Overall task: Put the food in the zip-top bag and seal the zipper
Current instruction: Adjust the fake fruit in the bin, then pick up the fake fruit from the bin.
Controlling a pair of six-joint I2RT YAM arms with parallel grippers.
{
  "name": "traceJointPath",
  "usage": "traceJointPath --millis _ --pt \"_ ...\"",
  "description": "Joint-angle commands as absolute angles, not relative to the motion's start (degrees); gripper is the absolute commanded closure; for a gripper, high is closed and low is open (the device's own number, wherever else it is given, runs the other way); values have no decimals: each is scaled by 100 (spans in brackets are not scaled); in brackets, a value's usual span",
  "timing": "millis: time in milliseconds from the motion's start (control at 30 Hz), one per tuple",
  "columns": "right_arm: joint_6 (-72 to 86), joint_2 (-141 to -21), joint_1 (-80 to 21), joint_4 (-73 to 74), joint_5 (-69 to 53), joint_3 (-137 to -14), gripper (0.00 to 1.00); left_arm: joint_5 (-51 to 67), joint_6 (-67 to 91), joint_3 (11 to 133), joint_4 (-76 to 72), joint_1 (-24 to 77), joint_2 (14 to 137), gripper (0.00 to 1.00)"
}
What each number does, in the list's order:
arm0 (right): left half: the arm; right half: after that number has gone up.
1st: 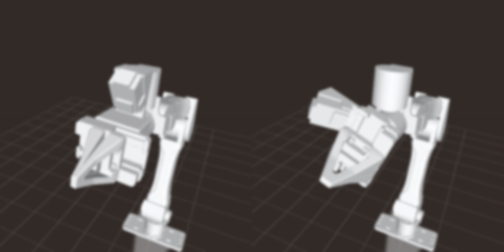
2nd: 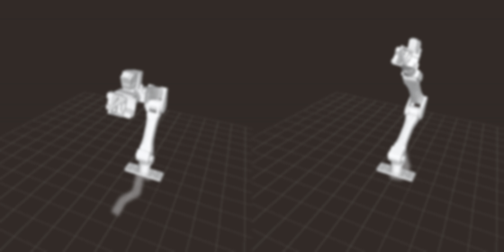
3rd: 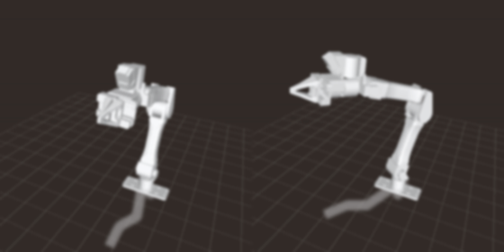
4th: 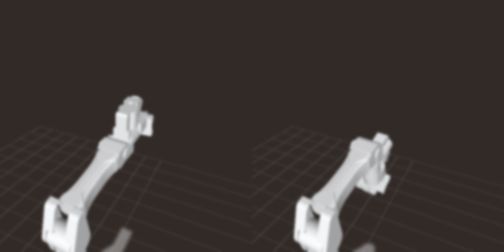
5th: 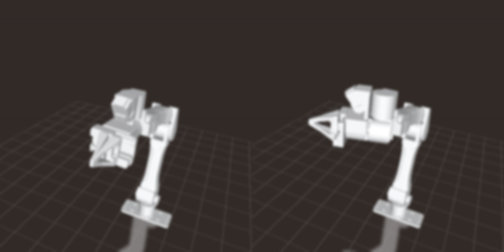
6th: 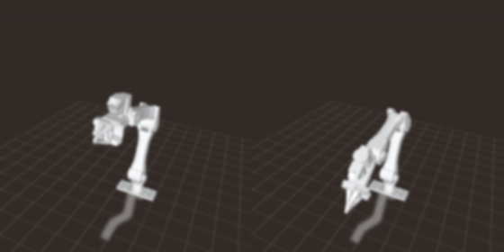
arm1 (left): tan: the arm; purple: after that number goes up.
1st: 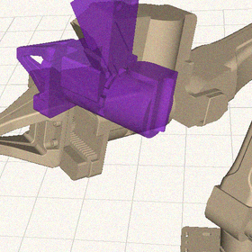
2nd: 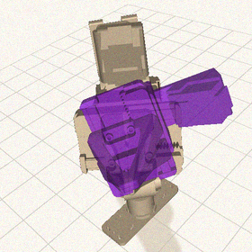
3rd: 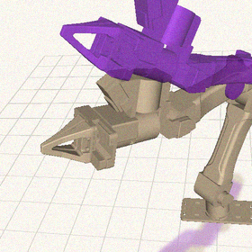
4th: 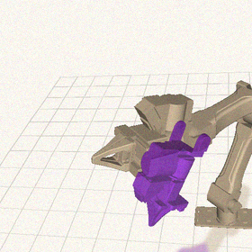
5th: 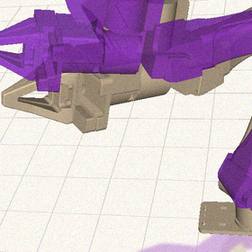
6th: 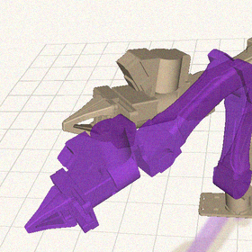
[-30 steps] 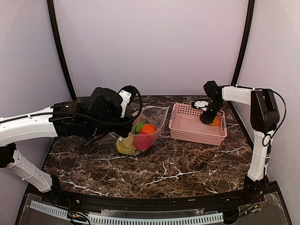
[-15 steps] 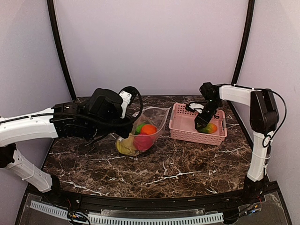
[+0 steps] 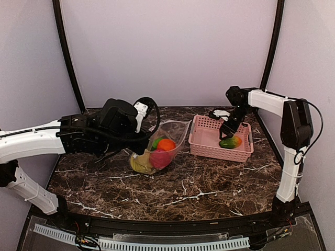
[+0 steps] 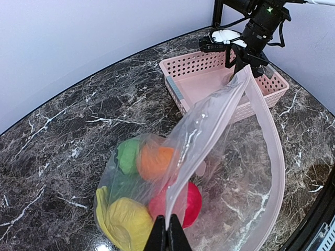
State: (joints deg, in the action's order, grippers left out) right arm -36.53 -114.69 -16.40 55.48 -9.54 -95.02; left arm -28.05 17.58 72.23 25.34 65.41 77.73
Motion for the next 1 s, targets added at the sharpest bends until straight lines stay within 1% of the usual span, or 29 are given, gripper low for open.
traceJointPath --millis 0,167,333,600,800,967 --pt "-4383 -11417 -1625 5981 -913 -9810 32 -2772 1739 7241 2633 6521 7752 99" --pt "-5074 -11632 -1629 6470 -908 -10016 32 -2762 1722 7249 2608 6521 7775 99" --pt "-5454 -11961 -1642 6571 -443 -10069 34 -2732 1705 7292 2604 6521 7827 99" --pt "-5520 -12201 -1669 6166 -116 -9913 36 -2722 1736 7295 2645 6521 7796 99" --pt "-5441 -12237 -1689 5995 -104 -9784 42 -2733 1747 7308 2655 6521 7794 99" --pt "-5353 -12274 -1696 6003 -43 -9713 42 -2672 1741 7373 2658 6522 7870 99"
